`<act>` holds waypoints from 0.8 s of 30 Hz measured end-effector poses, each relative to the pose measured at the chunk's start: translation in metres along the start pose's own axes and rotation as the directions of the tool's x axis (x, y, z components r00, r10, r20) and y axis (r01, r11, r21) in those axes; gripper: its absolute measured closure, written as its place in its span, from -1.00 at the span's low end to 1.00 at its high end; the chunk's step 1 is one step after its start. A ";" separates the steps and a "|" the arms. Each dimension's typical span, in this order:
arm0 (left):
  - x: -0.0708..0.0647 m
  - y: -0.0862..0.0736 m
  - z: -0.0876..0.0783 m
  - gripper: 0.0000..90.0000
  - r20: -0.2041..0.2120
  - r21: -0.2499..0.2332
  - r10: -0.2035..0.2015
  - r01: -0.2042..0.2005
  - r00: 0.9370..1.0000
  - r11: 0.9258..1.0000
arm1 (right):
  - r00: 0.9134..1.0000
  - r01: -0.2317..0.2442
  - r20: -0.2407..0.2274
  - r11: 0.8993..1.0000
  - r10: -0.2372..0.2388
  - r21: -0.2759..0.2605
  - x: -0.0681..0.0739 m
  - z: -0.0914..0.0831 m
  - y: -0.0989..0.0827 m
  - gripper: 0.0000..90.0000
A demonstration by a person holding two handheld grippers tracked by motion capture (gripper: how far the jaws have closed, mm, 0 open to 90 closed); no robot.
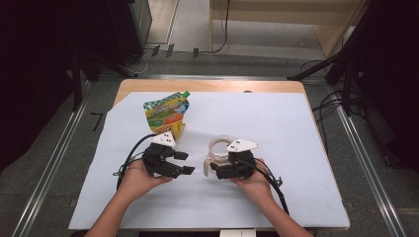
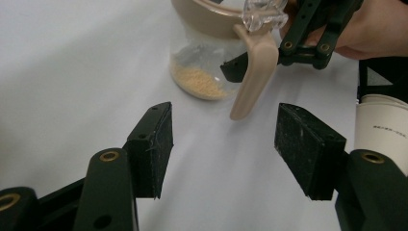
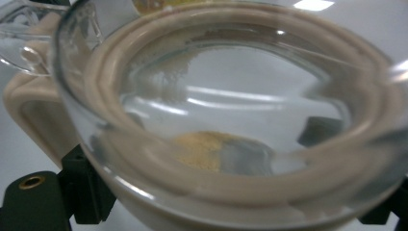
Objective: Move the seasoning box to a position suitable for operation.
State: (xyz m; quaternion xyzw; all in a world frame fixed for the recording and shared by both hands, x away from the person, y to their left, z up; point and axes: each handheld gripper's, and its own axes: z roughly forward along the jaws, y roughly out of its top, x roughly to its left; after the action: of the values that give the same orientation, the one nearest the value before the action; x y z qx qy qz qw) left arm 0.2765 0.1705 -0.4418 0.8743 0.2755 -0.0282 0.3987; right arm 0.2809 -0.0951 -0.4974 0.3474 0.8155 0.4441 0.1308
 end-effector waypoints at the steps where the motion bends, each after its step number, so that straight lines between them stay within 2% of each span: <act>1: 0.000 0.000 0.000 -0.13 0.006 -0.003 -0.001 0.001 1.000 1.000 | 1.000 0.009 0.003 1.000 -0.009 0.000 0.001 0.000 0.000 -0.74; 7: -0.001 0.000 0.001 -0.13 0.007 -0.002 0.000 0.000 1.000 1.000 | 1.000 0.004 0.001 1.000 -0.004 -0.009 0.001 0.000 -0.002 -0.74; 15: -0.001 0.001 0.004 -0.12 0.007 0.011 0.005 -0.005 1.000 1.000 | 1.000 0.025 -0.007 1.000 -0.025 0.002 0.001 0.000 -0.005 -0.77; 21: 0.001 0.001 0.003 -0.12 0.014 0.004 -0.004 0.004 1.000 1.000 | 0.999 -0.016 -0.034 0.998 0.018 0.055 -0.002 0.000 -0.005 -0.86; 24: 0.002 0.000 0.001 -0.13 0.005 0.008 -0.007 0.007 1.000 1.000 | 0.999 -0.009 -0.038 0.998 0.011 0.063 -0.002 -0.007 -0.006 -0.86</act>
State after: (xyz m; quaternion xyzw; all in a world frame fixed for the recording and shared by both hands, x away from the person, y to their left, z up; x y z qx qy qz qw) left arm 0.2785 0.1703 -0.4432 0.8748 0.2773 -0.0329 0.3960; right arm 0.2765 -0.1030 -0.4984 0.3468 0.8297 0.4254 0.1019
